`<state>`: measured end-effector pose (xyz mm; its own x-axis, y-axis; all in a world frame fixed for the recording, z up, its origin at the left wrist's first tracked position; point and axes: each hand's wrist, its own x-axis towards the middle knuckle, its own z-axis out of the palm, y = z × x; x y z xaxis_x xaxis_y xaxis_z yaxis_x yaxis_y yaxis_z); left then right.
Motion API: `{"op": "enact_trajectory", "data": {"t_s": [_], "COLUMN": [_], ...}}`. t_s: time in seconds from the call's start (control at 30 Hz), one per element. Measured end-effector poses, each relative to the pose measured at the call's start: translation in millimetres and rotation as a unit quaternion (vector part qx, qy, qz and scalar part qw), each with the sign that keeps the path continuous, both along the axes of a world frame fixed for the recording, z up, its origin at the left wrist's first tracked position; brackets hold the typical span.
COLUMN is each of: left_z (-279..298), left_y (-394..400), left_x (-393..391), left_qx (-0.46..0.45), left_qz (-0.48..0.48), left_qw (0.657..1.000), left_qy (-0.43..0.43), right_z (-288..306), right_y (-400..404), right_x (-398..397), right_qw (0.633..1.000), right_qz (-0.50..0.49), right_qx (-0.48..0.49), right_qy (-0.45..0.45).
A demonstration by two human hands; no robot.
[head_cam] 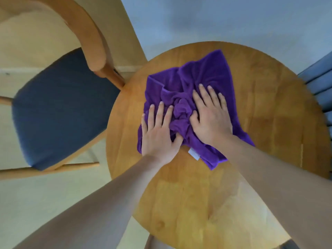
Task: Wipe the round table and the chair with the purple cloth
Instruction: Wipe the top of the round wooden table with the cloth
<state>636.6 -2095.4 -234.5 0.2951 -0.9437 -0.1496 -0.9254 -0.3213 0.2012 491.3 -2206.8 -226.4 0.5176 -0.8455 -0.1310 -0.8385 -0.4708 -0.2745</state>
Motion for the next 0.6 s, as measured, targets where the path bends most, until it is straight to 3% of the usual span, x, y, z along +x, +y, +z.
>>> {"op": "enact_trajectory", "data": {"t_s": [0.17, 0.3, 0.6], "left_z": [3.4, 7.9, 0.7], "left_y": [46.7, 82.0, 126.6], "left_x": [-40.6, -64.4, -18.4], "left_qx": [0.007, 0.013, 0.002], "left_qz": [0.076, 0.088, -0.044], "left_qw": [0.997, 0.995, 0.999], "left_qy": [0.021, 0.038, 0.023], "right_z": [1.2, -0.3, -11.7], "right_y": [39.5, 79.3, 145.6], "right_x": [-29.8, -40.7, -12.8], "right_qw": [1.000, 1.000, 0.993], "right_qz": [0.025, -0.016, -0.111], "right_qx": [0.010, 0.017, -0.037], "right_qy": [-0.003, -0.006, -0.008]}}
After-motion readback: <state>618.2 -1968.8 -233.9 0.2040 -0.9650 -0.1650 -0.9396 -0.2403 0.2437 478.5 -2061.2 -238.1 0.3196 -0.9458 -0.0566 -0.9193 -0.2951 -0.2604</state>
